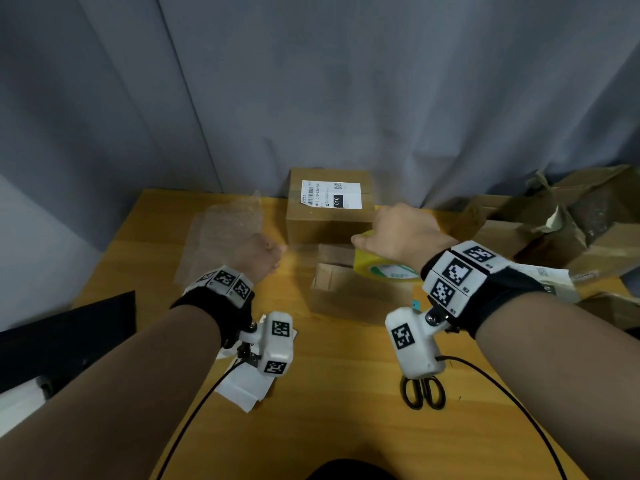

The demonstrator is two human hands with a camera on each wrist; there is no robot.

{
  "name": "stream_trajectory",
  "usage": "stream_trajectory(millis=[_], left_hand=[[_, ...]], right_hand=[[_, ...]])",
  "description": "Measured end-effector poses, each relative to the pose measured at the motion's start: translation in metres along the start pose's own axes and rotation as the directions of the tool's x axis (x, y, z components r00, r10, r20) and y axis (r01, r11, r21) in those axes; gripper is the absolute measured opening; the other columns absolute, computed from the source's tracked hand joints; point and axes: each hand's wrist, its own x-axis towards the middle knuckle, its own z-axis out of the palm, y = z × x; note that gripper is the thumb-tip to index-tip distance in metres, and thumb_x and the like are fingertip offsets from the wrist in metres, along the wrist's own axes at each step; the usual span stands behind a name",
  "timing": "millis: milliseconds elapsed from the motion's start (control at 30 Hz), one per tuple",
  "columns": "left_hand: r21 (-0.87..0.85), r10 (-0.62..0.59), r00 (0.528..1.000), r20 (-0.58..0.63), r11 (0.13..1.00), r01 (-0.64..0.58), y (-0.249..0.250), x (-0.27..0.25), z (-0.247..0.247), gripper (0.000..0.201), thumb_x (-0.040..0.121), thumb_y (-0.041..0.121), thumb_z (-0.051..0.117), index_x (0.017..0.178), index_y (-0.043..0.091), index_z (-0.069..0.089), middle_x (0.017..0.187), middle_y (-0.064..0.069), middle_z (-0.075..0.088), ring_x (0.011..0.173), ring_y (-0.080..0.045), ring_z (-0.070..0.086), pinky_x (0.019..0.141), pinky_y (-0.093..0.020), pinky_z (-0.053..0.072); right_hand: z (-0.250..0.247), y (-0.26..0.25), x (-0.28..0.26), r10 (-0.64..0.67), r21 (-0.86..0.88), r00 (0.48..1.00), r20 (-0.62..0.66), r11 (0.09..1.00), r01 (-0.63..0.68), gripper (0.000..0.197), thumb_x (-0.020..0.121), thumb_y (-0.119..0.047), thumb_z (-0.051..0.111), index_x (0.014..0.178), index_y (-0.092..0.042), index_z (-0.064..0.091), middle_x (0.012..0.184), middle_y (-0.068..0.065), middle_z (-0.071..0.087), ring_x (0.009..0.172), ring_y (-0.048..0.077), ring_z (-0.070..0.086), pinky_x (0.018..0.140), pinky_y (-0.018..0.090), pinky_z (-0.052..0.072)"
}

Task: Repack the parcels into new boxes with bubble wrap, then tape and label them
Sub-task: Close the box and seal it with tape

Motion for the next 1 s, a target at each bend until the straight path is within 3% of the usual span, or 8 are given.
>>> stream_trajectory(millis=[133,233,367,467,533,600,767,1000], left_hand=[[0.138,0.058,0.998,0.009,0.989,-0.059,0.001,-0.002,0.003,0.041,0.092,0.045,0.053,0.067,0.013,0.056,0.057,0.000,0.056,0.053,-0.013,0.051,0.060,-0.025,0.043],[0.157,0.040,0.999,-0.037,0.987,-0.033,0.000,0.000,0.009,0.045,0.090,0.042,0.058,0.054,0.016,0.048,0.050,0.002,0.054,0.048,-0.013,0.050,0.058,-0.025,0.041],[0.184,-0.024,0.997,-0.069,0.982,0.036,0.003,0.007,0.019,0.043,0.089,0.041,0.060,0.059,0.014,0.046,0.059,-0.003,0.055,0.060,-0.022,0.053,0.063,-0.029,0.042],[0.228,-0.055,0.996,-0.064,0.971,0.068,0.001,0.013,0.024,0.056,0.083,0.054,0.062,0.085,-0.002,0.062,0.086,-0.019,0.067,0.081,-0.035,0.063,0.073,-0.036,0.047],[0.221,-0.082,0.993,-0.082,0.970,0.098,0.000,0.016,0.027,0.070,0.079,0.056,0.065,0.110,-0.006,0.060,0.106,-0.023,0.065,0.098,-0.039,0.062,0.085,-0.042,0.048],[0.227,-0.101,0.992,-0.080,0.967,0.116,-0.001,0.017,0.030,0.075,0.077,0.058,0.066,0.117,-0.005,0.057,0.113,-0.023,0.063,0.102,-0.039,0.060,0.088,-0.045,0.049],[0.212,-0.156,0.986,-0.063,0.963,0.166,0.002,0.016,0.037,0.061,0.081,0.049,0.067,0.119,0.003,0.054,0.118,-0.009,0.060,0.110,-0.028,0.056,0.081,-0.030,0.039],[0.252,-0.139,0.987,-0.078,0.955,0.155,0.005,0.016,0.050,0.056,0.085,0.045,0.065,0.119,0.002,0.054,0.120,-0.011,0.060,0.110,-0.027,0.056,0.077,-0.028,0.038]], right_hand=[[-0.001,0.001,-0.003,0.025,-0.006,1.000,0.001,1.000,-0.025,0.043,0.087,-0.059,0.050,0.083,-0.016,0.050,0.068,-0.001,0.045,0.074,0.020,0.051,0.052,0.026,0.032],[0.008,-0.004,-0.003,0.053,-0.009,0.998,0.038,0.999,-0.053,0.043,0.088,-0.055,0.050,0.075,-0.014,0.050,0.067,0.000,0.048,0.072,0.021,0.053,0.058,0.028,0.040],[0.011,-0.014,0.002,0.098,-0.048,0.992,0.073,0.994,-0.095,0.041,0.089,-0.053,0.049,0.075,-0.015,0.050,0.069,0.000,0.051,0.064,0.017,0.049,0.061,0.029,0.041],[0.010,-0.022,0.006,0.102,-0.079,0.989,0.106,0.992,-0.094,0.039,0.091,-0.052,0.048,0.083,-0.014,0.051,0.070,0.000,0.050,0.063,0.017,0.049,0.063,0.030,0.040],[0.011,-0.027,0.009,0.106,-0.092,0.986,0.125,0.991,-0.095,0.039,0.092,-0.052,0.048,0.086,-0.014,0.049,0.071,0.000,0.048,0.073,0.020,0.052,0.066,0.031,0.040],[0.011,-0.029,0.011,0.117,-0.103,0.984,0.134,0.989,-0.103,0.039,0.092,-0.053,0.047,0.088,-0.014,0.050,0.072,0.000,0.048,0.077,0.022,0.053,0.068,0.032,0.041],[0.011,-0.025,0.014,0.107,-0.080,0.987,0.117,0.992,-0.098,0.038,0.091,-0.052,0.048,0.088,-0.014,0.051,0.070,0.000,0.046,0.076,0.022,0.051,0.067,0.032,0.040],[0.011,-0.029,0.015,0.118,-0.075,0.982,0.148,0.991,-0.108,0.040,0.091,-0.052,0.049,0.080,-0.013,0.049,0.072,0.001,0.051,0.073,0.022,0.053,0.066,0.032,0.044]])
